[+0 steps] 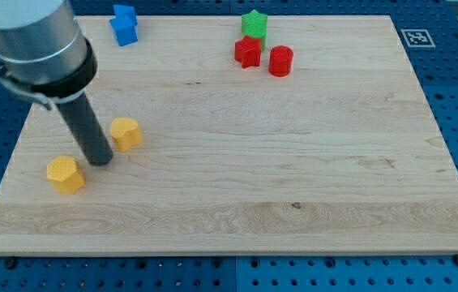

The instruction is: Slide yellow hexagon towards bottom left

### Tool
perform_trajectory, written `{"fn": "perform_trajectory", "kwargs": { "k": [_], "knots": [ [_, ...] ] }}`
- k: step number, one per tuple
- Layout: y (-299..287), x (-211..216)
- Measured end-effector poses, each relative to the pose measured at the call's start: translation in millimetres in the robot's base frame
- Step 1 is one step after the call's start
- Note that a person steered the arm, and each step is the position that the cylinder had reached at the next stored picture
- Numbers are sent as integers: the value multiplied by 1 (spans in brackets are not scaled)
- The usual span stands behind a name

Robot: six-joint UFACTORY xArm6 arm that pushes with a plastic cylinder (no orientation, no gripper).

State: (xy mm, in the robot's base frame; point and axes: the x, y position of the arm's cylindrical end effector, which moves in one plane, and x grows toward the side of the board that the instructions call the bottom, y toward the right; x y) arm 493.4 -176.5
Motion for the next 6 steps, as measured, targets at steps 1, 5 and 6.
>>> {"fn": "perform_trajectory", "kwargs": {
  "k": [1,5,6],
  "knots": [
    [-9,-25],
    [-37,23],
    [-37,30]
  ]
}}
